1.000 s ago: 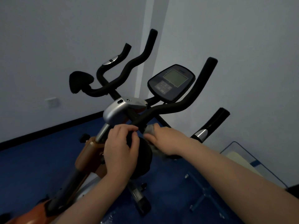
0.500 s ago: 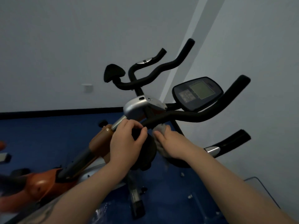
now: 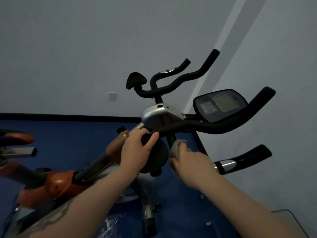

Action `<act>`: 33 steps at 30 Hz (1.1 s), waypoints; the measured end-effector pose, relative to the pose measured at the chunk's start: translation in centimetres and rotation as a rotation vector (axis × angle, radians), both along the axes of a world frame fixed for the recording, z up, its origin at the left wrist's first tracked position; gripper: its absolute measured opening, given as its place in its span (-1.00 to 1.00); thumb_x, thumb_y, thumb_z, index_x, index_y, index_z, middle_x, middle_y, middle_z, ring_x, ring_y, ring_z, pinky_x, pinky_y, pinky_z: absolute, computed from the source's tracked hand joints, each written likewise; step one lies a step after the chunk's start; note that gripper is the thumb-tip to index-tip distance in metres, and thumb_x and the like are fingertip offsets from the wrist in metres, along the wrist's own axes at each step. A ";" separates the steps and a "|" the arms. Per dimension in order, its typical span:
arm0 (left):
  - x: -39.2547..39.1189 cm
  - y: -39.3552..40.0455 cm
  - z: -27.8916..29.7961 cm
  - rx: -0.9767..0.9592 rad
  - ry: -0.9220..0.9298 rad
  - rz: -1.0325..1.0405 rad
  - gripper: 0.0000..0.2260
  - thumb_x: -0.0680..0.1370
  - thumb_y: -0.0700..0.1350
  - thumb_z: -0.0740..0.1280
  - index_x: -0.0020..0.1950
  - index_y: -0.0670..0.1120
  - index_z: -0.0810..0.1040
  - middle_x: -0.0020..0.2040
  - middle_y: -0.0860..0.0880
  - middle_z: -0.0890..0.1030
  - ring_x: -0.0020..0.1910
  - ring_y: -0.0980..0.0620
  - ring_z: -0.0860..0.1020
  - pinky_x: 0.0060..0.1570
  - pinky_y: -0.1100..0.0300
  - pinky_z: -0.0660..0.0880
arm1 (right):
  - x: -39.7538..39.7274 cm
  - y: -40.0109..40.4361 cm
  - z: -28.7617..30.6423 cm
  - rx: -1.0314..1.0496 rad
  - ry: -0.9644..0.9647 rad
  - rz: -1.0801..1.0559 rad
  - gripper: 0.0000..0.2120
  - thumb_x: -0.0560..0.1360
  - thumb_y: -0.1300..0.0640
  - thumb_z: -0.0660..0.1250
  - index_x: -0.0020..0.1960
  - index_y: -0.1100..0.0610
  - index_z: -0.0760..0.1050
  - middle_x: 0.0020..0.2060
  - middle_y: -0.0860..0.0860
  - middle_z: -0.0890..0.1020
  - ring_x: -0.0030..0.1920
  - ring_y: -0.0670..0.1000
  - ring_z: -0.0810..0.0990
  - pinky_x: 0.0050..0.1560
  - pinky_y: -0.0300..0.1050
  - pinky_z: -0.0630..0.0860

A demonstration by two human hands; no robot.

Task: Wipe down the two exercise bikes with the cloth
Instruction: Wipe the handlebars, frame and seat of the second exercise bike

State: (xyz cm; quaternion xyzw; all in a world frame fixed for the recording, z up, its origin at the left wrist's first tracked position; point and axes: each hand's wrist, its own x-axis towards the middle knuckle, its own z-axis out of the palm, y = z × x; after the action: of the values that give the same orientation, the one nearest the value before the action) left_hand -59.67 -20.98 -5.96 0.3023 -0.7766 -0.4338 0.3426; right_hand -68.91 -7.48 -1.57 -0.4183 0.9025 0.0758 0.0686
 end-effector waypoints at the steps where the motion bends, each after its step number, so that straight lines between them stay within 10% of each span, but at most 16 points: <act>1: 0.0 0.0 0.0 0.007 0.000 0.000 -0.78 0.56 0.06 0.33 -0.26 0.03 0.45 -0.29 0.10 0.47 -0.18 0.28 0.46 -0.30 0.40 0.29 | -0.3 0.1 0.2 0.012 -0.031 0.007 -0.41 0.65 -0.16 0.00 0.50 0.20 -0.01 0.22 0.16 0.52 0.11 0.18 0.55 -0.07 -0.03 0.38; 6: 0.2 0.3 0.5 0.034 -0.003 -0.018 -0.80 0.57 0.06 0.31 -0.25 0.11 0.45 -0.28 0.12 0.50 -0.22 0.33 0.48 -0.32 0.41 0.31 | -1.1 -2.9 -0.2 -0.168 -0.180 -0.180 -0.51 0.64 -0.18 -0.01 0.37 0.18 0.18 0.20 0.20 0.54 0.14 0.20 0.53 -0.09 -0.02 0.32; 12: 0.2 0.5 0.8 0.018 -0.061 0.015 -0.82 0.59 0.07 0.26 -0.13 0.03 0.53 -0.20 0.10 0.50 -0.22 0.25 0.47 -0.32 0.33 0.27 | 0.3 2.2 0.1 0.007 0.101 0.134 -0.43 0.65 -0.15 -0.01 0.50 0.20 0.00 0.18 0.14 0.54 0.06 0.14 0.58 -0.13 -0.06 0.32; 19: -0.8 1.0 1.6 -0.199 -0.251 0.057 -0.82 0.62 0.02 0.18 -0.12 0.01 0.48 -0.22 0.09 0.38 -0.15 0.06 0.39 -0.11 0.11 0.31 | -1.5 -1.7 0.3 -0.087 -0.175 -0.078 -0.46 0.65 -0.18 -0.04 0.40 0.22 0.15 0.22 0.20 0.53 0.17 0.19 0.53 -0.06 -0.03 0.32; 24: -0.5 1.2 1.0 0.009 -0.055 0.019 -0.89 0.62 -0.03 0.25 -0.01 0.01 0.56 -0.14 0.14 0.43 -0.09 0.16 0.42 -0.10 0.30 0.31 | 0.0 1.3 -0.1 -0.010 0.126 0.154 -0.42 0.66 -0.13 -0.02 0.48 0.28 0.04 0.21 0.17 0.55 0.16 0.16 0.54 -0.10 -0.04 0.32; 33: 0.1 1.6 1.3 0.119 0.023 -0.035 -0.89 0.62 -0.06 0.25 -0.01 -0.02 0.56 -0.10 0.14 0.49 -0.07 0.23 0.44 -0.05 0.31 0.34 | -1.9 -1.2 -0.7 -0.118 -0.099 0.033 -0.44 0.65 -0.15 0.01 0.45 0.24 0.10 0.27 0.24 0.50 0.21 0.25 0.50 -0.06 0.00 0.29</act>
State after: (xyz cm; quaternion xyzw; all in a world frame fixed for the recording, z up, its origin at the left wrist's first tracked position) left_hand -59.59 -19.34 -4.62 0.3034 -0.7506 -0.4887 0.3253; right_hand -70.76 -8.71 -2.25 -0.4397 0.8939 0.0029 0.0871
